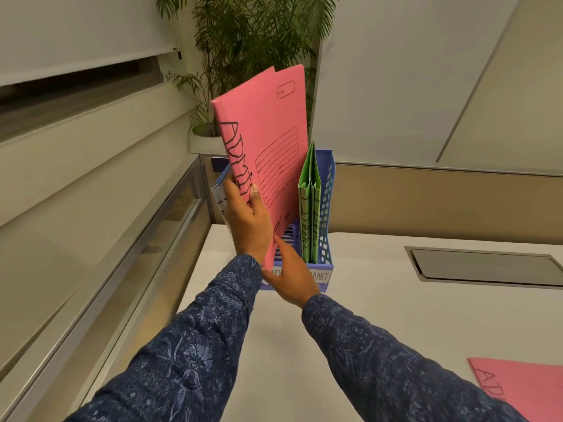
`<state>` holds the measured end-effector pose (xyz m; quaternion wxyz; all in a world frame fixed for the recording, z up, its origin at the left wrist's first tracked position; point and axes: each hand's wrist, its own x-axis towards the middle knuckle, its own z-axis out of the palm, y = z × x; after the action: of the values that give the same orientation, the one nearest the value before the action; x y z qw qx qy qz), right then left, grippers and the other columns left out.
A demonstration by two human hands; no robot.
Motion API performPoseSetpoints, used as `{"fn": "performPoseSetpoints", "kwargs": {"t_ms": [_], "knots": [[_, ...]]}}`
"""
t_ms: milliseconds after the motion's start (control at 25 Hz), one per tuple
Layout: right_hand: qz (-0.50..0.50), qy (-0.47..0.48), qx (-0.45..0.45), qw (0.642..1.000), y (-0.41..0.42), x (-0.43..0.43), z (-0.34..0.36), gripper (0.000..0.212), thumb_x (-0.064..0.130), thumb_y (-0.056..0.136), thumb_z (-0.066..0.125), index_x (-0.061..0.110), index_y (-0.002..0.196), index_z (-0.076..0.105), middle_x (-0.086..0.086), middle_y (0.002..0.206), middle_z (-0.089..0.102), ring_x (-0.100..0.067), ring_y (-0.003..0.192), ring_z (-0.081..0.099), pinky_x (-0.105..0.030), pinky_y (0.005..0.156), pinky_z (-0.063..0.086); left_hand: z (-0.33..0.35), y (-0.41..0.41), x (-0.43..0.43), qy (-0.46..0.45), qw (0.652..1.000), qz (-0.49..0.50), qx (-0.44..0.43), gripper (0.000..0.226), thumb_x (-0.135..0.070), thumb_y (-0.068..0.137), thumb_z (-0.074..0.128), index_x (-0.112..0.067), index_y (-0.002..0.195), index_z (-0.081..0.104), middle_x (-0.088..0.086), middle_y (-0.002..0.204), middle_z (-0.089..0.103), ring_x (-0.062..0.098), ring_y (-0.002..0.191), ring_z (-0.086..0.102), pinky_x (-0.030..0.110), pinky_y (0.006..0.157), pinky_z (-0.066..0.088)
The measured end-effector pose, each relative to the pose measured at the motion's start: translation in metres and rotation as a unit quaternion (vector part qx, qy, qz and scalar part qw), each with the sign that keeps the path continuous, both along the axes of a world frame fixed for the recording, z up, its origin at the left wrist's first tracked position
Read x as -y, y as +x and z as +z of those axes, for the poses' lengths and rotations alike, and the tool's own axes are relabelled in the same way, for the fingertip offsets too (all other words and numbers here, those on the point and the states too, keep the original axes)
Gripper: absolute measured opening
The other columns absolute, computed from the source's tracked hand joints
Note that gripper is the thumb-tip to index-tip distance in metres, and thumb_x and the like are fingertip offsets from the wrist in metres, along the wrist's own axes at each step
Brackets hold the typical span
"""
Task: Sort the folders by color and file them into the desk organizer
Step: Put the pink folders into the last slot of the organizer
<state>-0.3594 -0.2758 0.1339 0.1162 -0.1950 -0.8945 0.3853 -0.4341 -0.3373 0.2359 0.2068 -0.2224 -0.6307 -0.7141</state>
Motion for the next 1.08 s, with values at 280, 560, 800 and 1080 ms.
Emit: {"fn": "performPoseSetpoints", "kwargs": {"t_ms": [280,560,800,1080], "knots": [[0.03,0.021,0.007,0.999,-0.003,0.002,-0.018,0.09,0.052,0.084,0.067,0.024,0.155,0.019,0.005,0.157,0.034,-0.016,0.139,0.04,-0.041,0.113,0.038,-0.02,0.003,0.011,0.022,0.999,0.023,0.012,0.035,-0.005,0.099,0.048,-0.011,0.133,0.043,0.002,0.12,0.057,-0.015,0.104,0.057,0.005,0.084,0.046],[0.036,0.038,0.001,0.999,0.008,0.019,-0.038,0.09,0.062,0.083,0.063,0.029,0.154,0.018,0.009,0.158,0.032,-0.014,0.14,0.038,-0.038,0.116,0.035,-0.038,0.019,0.033,0.036,0.999,0.033,-0.01,0.037,-0.008,0.099,0.051,-0.015,0.134,0.042,-0.001,0.123,0.058,-0.009,0.111,0.057,0.007,0.087,0.047],[0.034,0.029,0.015,0.999,0.021,0.034,-0.055,0.09,0.071,0.08,0.059,0.038,0.152,0.016,0.014,0.157,0.031,-0.012,0.139,0.038,-0.037,0.115,0.032,-0.051,0.031,0.048,0.028,0.999,0.039,0.004,0.042,-0.015,0.099,0.051,-0.024,0.137,0.038,0.002,0.13,0.055,-0.006,0.116,0.055,0.009,0.09,0.048],[0.019,0.045,0.001,0.999,0.023,0.02,-0.05,0.087,0.068,0.083,0.057,0.033,0.154,0.019,0.01,0.157,0.034,-0.016,0.139,0.039,-0.041,0.117,0.033,-0.039,0.026,0.034,0.03,0.999,0.02,0.008,0.039,-0.006,0.098,0.05,-0.017,0.135,0.04,-0.012,0.12,0.055,-0.016,0.109,0.055,0.003,0.084,0.045]]}}
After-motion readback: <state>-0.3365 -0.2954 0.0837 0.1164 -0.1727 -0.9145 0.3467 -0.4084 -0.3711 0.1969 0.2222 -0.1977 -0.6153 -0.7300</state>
